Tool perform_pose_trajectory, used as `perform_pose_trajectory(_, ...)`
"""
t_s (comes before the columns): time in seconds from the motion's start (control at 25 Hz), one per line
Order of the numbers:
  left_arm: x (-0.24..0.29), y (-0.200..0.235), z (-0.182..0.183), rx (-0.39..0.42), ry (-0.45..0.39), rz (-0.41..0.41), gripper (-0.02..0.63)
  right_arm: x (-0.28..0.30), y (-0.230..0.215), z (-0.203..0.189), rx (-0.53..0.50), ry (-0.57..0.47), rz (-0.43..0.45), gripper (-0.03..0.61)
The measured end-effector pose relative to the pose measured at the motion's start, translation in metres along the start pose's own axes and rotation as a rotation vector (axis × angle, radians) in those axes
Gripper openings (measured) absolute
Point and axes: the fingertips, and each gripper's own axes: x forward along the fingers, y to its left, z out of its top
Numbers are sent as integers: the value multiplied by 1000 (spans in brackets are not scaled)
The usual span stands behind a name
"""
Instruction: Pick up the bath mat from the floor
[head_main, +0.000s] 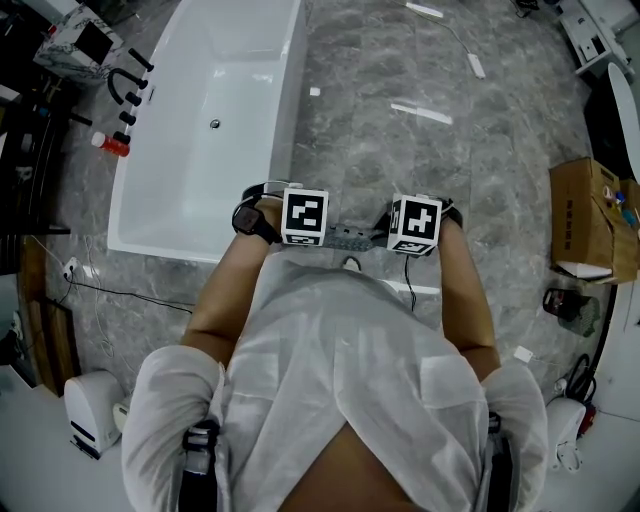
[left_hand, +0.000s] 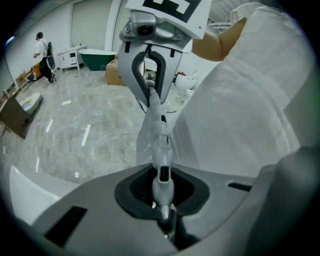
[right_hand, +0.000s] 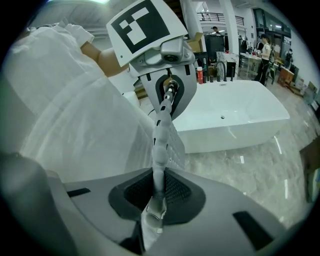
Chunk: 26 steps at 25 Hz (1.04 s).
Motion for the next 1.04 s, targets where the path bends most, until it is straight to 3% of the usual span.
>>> perform_pose_trajectory(1.04, 14, 1, 2, -10, -28, -35, 28, 11, 0, -9, 34, -12, 35, 55)
